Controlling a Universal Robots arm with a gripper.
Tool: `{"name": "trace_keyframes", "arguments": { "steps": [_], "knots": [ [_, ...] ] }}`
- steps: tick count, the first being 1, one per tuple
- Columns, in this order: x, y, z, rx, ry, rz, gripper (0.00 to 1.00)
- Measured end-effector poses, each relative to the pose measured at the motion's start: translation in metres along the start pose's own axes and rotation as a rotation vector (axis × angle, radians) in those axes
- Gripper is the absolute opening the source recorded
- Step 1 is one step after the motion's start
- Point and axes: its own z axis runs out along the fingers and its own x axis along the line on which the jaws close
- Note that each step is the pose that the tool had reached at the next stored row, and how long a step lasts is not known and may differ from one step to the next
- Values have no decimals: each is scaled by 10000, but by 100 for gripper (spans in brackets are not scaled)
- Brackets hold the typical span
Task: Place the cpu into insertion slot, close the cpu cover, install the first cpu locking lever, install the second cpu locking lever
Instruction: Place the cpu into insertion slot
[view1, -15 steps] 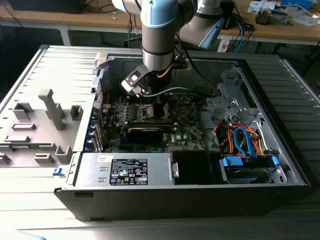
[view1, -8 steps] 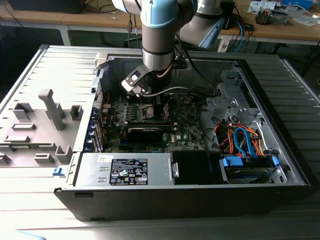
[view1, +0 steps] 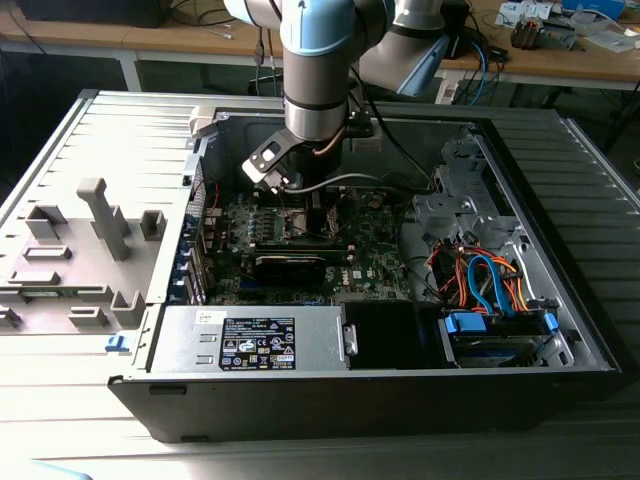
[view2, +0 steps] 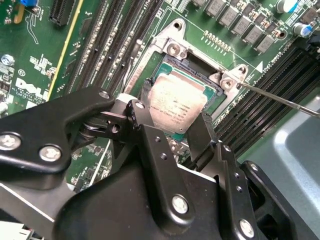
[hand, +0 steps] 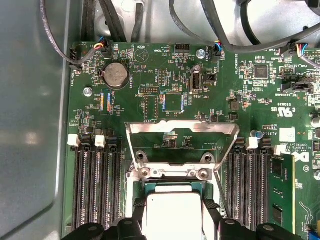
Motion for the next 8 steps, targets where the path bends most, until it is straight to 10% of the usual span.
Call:
{"name": "trace_keyframes", "arguments": {
  "steps": [8],
  "knots": [
    [0, -2, -2, 6, -15, 328, 53]
  ]
}}
